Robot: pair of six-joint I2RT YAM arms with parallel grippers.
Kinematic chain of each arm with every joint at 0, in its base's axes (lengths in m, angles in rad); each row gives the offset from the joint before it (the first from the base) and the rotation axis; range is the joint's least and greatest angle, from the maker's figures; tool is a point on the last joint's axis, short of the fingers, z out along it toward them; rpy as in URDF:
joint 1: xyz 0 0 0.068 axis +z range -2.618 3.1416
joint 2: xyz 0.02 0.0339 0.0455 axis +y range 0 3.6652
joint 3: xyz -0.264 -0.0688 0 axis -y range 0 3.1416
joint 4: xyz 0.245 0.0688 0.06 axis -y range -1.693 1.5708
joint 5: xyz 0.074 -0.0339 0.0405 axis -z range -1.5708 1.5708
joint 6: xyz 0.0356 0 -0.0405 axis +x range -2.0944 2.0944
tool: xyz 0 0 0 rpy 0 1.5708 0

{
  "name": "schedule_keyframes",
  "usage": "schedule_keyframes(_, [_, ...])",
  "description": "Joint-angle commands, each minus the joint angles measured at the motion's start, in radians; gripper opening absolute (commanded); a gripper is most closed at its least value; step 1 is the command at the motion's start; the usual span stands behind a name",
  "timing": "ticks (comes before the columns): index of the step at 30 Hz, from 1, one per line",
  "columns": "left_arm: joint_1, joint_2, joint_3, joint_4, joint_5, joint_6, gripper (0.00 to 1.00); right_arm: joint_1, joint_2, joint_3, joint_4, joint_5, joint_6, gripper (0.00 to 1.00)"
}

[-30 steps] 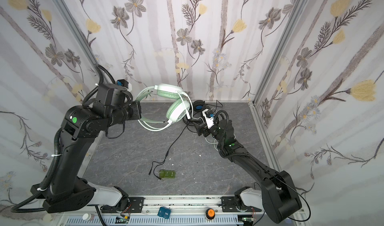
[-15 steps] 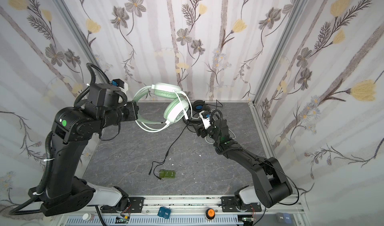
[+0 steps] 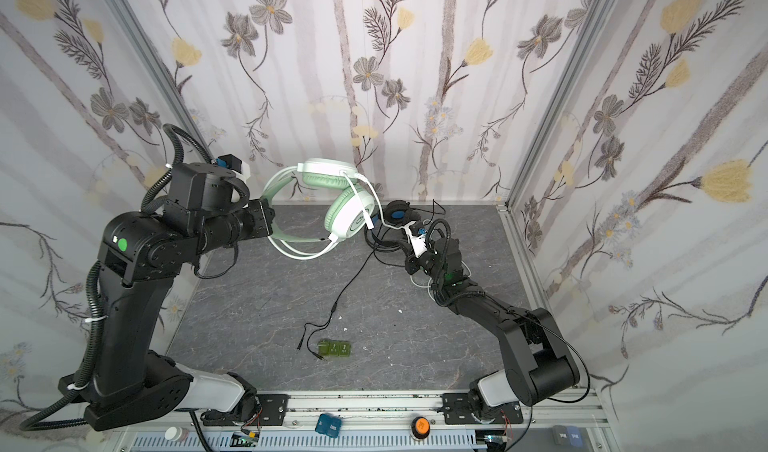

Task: Wrap the headphones

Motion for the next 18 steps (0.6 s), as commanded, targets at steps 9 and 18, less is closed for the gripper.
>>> schedule_keyframes(9, [0.053,-0.041,-0.269,0.242,-0.149,-0.101,0.0,0.12,-0.414,-0.06,-0.446,0.425,-0.044,0.0])
schedule_keyframes(18, [0.085,-0.049,-0.517,0.48,-0.201,-0.021,0.0,0.386,-0.662,0.13,-0.902,0.749,-0.151,0.0])
